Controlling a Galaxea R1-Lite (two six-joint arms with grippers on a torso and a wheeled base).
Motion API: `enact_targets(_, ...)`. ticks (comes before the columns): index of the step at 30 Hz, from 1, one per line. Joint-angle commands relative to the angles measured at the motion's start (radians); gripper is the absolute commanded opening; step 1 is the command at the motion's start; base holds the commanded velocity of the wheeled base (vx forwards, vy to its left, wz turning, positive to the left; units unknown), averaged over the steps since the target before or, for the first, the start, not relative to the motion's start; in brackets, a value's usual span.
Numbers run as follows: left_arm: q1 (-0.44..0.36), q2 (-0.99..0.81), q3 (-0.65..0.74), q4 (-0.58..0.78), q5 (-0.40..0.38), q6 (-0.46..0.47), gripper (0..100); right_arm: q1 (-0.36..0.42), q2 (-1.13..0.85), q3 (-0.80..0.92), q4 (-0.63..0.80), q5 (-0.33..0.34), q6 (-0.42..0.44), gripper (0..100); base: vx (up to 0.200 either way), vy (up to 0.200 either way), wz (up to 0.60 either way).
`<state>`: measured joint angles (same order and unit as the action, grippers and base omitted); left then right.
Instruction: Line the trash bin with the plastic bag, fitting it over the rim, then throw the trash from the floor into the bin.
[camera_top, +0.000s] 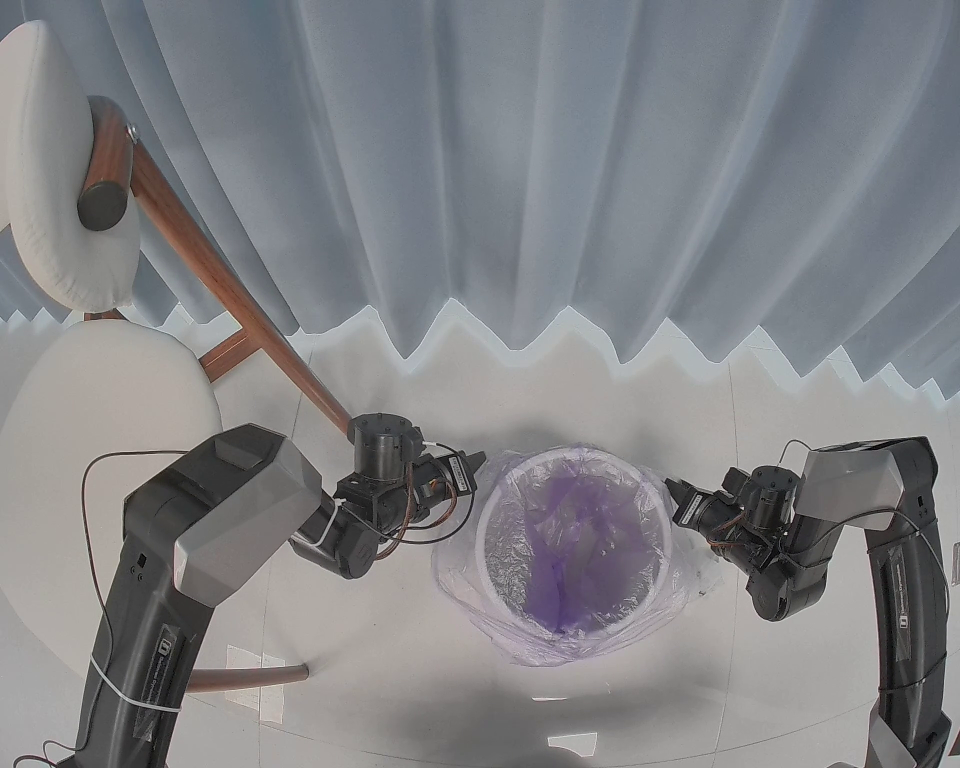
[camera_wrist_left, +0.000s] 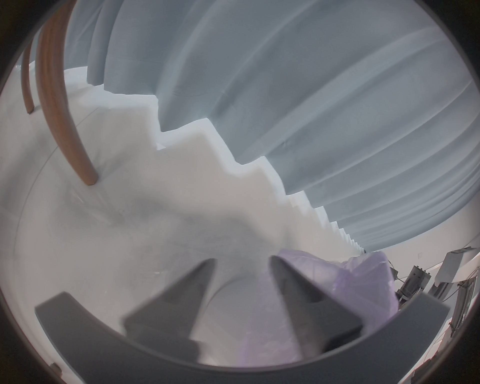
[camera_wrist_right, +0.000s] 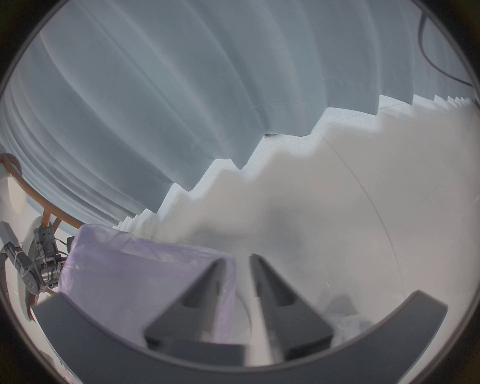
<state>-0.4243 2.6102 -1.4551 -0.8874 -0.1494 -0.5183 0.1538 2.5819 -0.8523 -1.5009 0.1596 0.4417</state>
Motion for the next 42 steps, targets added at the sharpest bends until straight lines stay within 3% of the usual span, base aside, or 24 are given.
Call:
enact_targets(1,0.010,-0.018,0.019,-0.044,0.022,-0.005,100,-0.019,-0.014,0.024,-0.045,-0.008,0.014,100,0.000,0.000,0.00)
enact_targets(4,0.021,-0.064,0.101,-0.123,0.031,-0.008,100,-0.046,-0.069,0.111,-0.070,-0.015,0.051,100,0.000,0.000,0.00)
enact_targets(10,0.016,-0.259,0.409,-0.266,0.017,-0.054,100,-0.082,-0.229,0.309,-0.070,-0.015,0.167,100,0.000,0.000,0.00)
enact_targets(14,0.012,-0.417,0.651,-0.346,0.019,-0.054,100,-0.100,-0.355,0.467,-0.070,-0.014,0.184,100,0.000,0.000,0.00)
enact_targets(21,0.018,-0.480,0.903,-0.443,0.030,-0.051,100,-0.085,-0.440,0.579,-0.070,-0.015,0.189,100,-0.086,0.000,0.00)
enact_targets(27,-0.014,-0.452,1.000,-0.582,0.022,-0.054,100,-0.030,-0.427,0.582,-0.068,-0.020,0.187,100,-0.200,0.000,0.00)
enact_targets(36,-0.073,-0.400,1.092,-0.640,0.021,-0.055,100,0.003,-0.355,0.538,-0.068,-0.029,0.189,100,-0.133,0.000,0.00)
enact_targets(40,-0.073,-0.349,1.058,-0.663,0.021,-0.057,100,0.003,-0.321,0.504,-0.070,-0.032,0.187,100,0.000,0.000,0.00)
enact_targets(42,-0.071,-0.305,0.980,-0.663,0.030,-0.071,100,0.009,-0.298,0.458,-0.068,-0.064,0.184,100,0.000,0.000,0.00)
